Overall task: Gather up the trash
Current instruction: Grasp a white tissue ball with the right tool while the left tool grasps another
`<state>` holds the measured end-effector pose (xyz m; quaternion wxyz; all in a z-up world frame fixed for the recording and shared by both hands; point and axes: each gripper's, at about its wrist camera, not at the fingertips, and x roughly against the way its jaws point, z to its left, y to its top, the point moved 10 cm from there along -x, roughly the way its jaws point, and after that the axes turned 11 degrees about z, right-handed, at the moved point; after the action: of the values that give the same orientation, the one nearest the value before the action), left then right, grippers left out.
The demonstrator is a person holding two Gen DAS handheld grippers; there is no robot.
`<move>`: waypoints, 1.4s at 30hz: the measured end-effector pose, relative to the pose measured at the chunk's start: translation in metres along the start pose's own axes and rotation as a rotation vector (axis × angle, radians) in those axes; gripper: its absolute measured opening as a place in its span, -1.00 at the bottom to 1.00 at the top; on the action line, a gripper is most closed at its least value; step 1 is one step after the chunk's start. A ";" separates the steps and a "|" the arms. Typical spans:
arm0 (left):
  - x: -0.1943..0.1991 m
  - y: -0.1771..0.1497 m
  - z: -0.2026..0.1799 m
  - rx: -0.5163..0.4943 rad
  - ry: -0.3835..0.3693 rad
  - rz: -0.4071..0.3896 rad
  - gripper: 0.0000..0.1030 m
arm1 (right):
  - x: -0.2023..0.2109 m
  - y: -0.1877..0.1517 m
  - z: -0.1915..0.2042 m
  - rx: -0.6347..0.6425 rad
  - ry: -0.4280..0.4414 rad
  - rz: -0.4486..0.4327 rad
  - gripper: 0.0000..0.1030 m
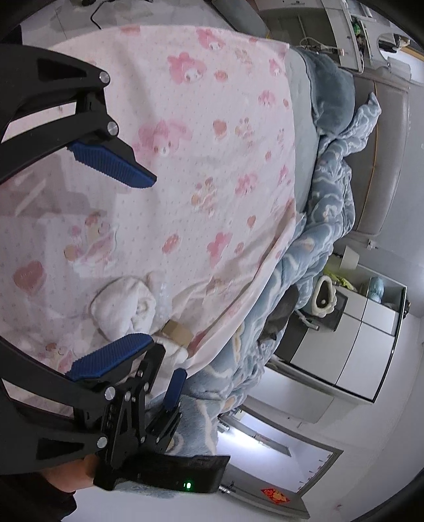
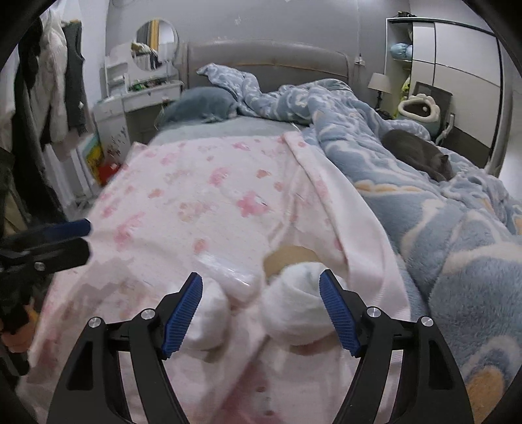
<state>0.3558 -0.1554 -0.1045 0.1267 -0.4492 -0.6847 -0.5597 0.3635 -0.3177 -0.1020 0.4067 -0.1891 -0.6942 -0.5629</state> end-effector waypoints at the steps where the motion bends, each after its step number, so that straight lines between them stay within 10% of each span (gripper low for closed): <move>1: -0.003 -0.001 -0.001 -0.001 -0.006 0.004 0.81 | -0.003 -0.001 -0.003 0.000 -0.002 0.006 0.46; 15: -0.042 -0.010 -0.014 0.062 -0.128 0.084 0.84 | -0.032 -0.017 -0.026 0.023 -0.033 0.081 0.45; 28: -0.070 -0.024 -0.022 0.057 -0.154 0.150 0.84 | -0.037 -0.023 -0.035 0.038 -0.051 0.102 -0.14; 42: -0.088 -0.031 -0.043 -0.033 -0.117 0.174 0.76 | -0.020 -0.021 -0.032 -0.013 0.059 0.074 -0.28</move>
<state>0.3676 -0.2345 -0.1697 0.1271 -0.5411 -0.6399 -0.5306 0.3715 -0.3505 -0.1297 0.4461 -0.2006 -0.6709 -0.5573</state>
